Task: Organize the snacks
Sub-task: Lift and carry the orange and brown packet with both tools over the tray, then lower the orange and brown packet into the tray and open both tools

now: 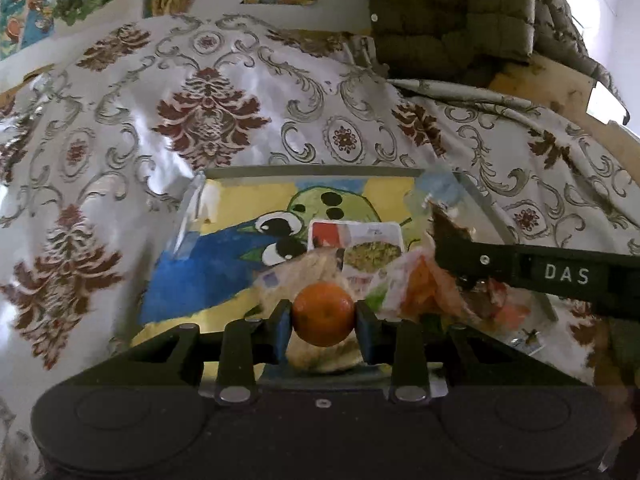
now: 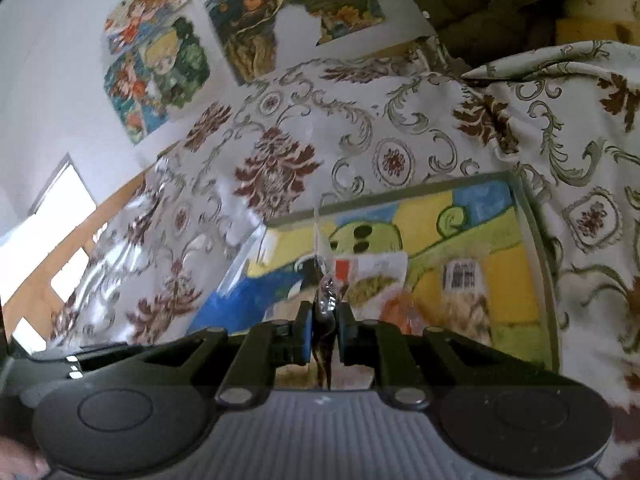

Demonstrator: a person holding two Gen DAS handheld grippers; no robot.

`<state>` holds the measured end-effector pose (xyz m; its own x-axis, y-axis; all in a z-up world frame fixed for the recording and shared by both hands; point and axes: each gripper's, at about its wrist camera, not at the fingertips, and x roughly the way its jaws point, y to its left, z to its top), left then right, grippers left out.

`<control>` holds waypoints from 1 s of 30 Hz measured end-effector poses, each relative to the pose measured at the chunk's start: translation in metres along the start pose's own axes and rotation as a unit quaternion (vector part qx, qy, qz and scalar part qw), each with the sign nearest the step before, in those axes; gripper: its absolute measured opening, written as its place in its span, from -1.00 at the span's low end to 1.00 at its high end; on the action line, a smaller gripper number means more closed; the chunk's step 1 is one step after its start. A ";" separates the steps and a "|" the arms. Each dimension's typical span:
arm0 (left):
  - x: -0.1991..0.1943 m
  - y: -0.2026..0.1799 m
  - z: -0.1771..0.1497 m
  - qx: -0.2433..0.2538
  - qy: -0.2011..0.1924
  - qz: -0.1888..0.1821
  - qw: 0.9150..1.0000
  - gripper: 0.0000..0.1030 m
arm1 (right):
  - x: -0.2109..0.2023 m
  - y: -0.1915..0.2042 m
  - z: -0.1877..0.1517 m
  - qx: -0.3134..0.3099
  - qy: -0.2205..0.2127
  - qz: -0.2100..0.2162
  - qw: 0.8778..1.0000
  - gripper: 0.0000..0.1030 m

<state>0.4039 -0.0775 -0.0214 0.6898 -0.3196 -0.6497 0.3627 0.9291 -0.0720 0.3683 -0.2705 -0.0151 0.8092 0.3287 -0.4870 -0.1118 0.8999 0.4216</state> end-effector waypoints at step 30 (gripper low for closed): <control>0.024 0.007 -0.005 -0.066 0.028 0.041 0.997 0.63 | 0.029 -0.015 0.002 0.025 0.028 -0.012 0.999 -0.36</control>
<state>0.4196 -0.0777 -0.0411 0.6769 -0.2344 -0.6977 0.2178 0.9693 -0.1143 0.3940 -0.2749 -0.0338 0.7772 0.3246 -0.5390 -0.0632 0.8926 0.4465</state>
